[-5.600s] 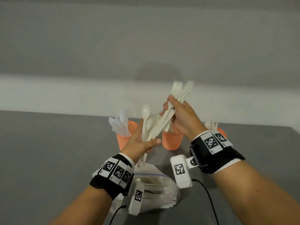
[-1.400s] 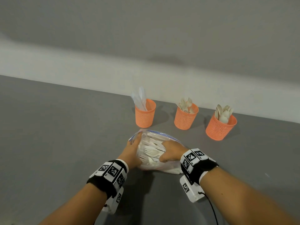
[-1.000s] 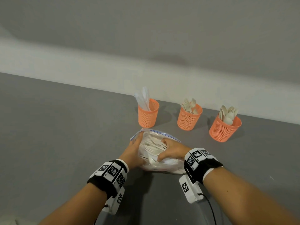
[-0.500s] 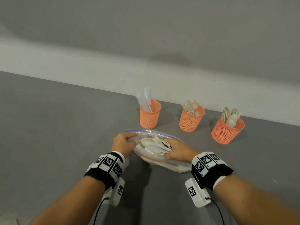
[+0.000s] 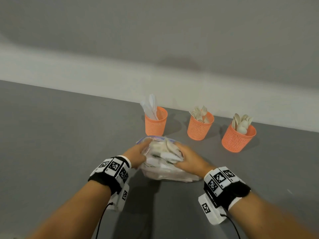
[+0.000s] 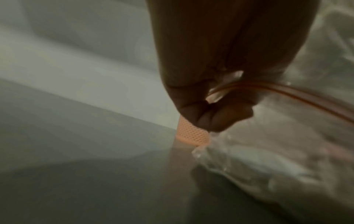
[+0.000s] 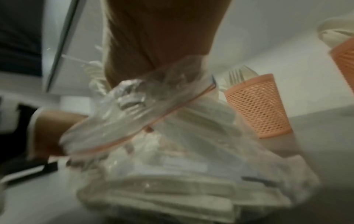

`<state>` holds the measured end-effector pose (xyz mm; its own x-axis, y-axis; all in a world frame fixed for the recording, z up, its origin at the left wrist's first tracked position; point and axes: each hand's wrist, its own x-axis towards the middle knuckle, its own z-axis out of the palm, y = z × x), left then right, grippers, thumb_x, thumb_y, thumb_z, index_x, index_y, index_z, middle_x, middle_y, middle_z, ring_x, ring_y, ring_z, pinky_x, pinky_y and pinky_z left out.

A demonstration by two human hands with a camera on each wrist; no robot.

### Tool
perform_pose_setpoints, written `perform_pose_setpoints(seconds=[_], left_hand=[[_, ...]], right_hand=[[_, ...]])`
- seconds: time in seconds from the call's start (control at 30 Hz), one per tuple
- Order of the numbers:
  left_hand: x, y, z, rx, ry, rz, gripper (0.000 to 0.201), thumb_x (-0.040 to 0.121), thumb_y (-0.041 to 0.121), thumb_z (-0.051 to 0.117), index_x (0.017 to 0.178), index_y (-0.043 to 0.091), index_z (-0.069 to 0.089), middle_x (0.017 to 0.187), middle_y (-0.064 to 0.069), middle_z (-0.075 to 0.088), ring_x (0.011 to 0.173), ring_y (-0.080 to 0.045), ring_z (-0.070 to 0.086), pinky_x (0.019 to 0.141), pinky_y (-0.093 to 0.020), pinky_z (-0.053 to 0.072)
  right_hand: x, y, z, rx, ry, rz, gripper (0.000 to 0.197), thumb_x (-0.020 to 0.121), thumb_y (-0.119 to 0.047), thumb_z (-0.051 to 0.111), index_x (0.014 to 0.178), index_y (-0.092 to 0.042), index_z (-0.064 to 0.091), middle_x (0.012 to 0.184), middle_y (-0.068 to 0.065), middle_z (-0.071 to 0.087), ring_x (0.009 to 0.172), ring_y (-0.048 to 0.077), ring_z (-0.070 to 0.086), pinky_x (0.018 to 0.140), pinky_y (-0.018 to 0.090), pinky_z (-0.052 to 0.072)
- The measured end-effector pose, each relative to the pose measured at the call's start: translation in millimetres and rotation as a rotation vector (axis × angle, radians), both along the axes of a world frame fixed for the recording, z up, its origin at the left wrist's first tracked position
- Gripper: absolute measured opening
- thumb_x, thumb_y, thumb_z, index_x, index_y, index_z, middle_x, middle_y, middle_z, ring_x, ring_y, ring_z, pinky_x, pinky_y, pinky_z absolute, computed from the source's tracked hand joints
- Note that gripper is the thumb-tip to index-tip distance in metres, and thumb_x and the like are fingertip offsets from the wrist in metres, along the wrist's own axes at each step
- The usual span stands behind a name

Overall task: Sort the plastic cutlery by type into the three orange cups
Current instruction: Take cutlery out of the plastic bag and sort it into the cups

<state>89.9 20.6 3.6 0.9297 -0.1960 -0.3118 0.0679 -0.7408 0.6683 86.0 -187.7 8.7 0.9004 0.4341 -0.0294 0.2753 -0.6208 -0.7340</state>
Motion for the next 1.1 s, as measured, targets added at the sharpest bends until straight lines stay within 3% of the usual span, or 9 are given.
perform_pose_setpoints(seconds=[0.13,0.23,0.4,0.57,0.67,0.8,0.9,1.0,1.1], left_hand=[[-8.0,-2.9,-17.7,0.184,-0.022,-0.096,0.072,0.085,0.006,0.046,0.145,0.030,0.015,0.142,-0.010,0.042,0.120,-0.032,0.050,0.095,-0.037,0.043],[-9.3,-7.3,-29.3,0.264,-0.008,-0.067,0.062,0.086,0.008,0.041,0.142,0.028,0.023,0.140,-0.014,0.039,0.117,-0.033,0.051,0.099,-0.040,0.043],[-12.0,-5.1,2.8,0.242,0.036,0.000,0.041,0.091,0.028,0.050,0.132,0.022,0.048,0.145,-0.015,0.024,0.137,-0.028,0.027,0.111,-0.032,0.026],[-15.7,-12.9,52.2,-0.154,-0.481,0.173,0.011,0.080,0.035,0.066,0.083,0.024,0.065,0.132,-0.005,0.044,0.129,-0.019,0.038,0.104,-0.028,0.030],[-18.0,-36.8,74.9,-0.594,-0.164,-0.078,0.042,0.071,0.044,0.070,0.106,0.023,0.059,0.114,0.004,0.061,0.107,-0.006,0.060,0.090,-0.021,0.046],[-14.7,-57.7,74.0,-0.947,0.125,-0.146,0.038,0.081,0.007,0.064,0.117,0.010,0.054,0.099,-0.005,0.068,0.090,-0.011,0.069,0.075,-0.022,0.054],[-12.3,-61.1,69.9,-1.040,0.218,-0.129,0.043,0.075,0.004,0.061,0.117,0.003,0.053,0.089,-0.006,0.070,0.083,-0.014,0.070,0.069,-0.022,0.055],[-14.4,-65.0,69.4,-1.040,0.227,-0.105,0.018,0.081,0.002,0.059,0.099,0.004,0.058,0.068,-0.004,0.069,0.067,-0.011,0.068,0.061,-0.021,0.055],[-13.6,-67.9,68.5,-1.057,0.129,-0.001,0.016,0.086,-0.004,0.053,0.094,0.009,0.059,0.055,0.002,0.065,0.054,-0.005,0.064,0.054,-0.018,0.053]], right_hand=[[6.6,-9.4,14.5,0.486,0.134,-0.288,0.036,0.074,0.004,0.070,0.103,-0.015,0.061,0.094,0.000,0.070,0.085,0.004,0.068,0.082,0.023,0.053],[10.6,-10.3,26.3,0.814,0.226,-0.429,0.025,0.074,0.013,0.064,0.087,-0.008,0.067,0.079,0.007,0.070,0.078,0.019,0.067,0.078,0.033,0.051],[19.7,-17.3,57.1,1.160,0.266,-0.422,0.027,0.079,0.013,0.056,0.104,0.003,0.056,0.069,0.006,0.064,0.064,0.017,0.063,0.068,0.028,0.057],[13.1,-8.7,73.4,1.164,0.323,-0.303,0.015,0.080,0.013,0.053,0.087,0.002,0.059,0.064,0.007,0.064,0.058,0.015,0.064,0.067,0.029,0.059],[5.7,3.9,76.4,1.066,0.385,-0.194,0.012,0.079,0.010,0.055,0.080,0.002,0.063,0.064,0.009,0.068,0.063,0.019,0.067,0.062,0.031,0.058],[-1.9,12.5,84.2,0.875,0.396,-0.085,0.012,0.077,0.006,0.060,0.081,0.000,0.069,0.076,0.014,0.069,0.077,0.027,0.066,0.072,0.041,0.053],[-2.4,12.9,90.1,0.750,0.417,-0.062,0.012,0.076,0.009,0.060,0.078,0.002,0.069,0.079,0.016,0.070,0.075,0.027,0.068,0.067,0.036,0.057],[-2.8,18.6,94.7,0.637,0.368,-0.124,0.037,0.063,-0.002,0.070,0.097,0.011,0.062,0.095,0.029,0.064,0.095,0.050,0.061,0.084,0.066,0.045],[0.2,24.2,98.5,0.594,0.338,-0.152,0.036,0.073,-0.002,0.069,0.108,0.002,0.062,0.109,0.028,0.065,0.106,0.040,0.062,0.093,0.068,0.041]])
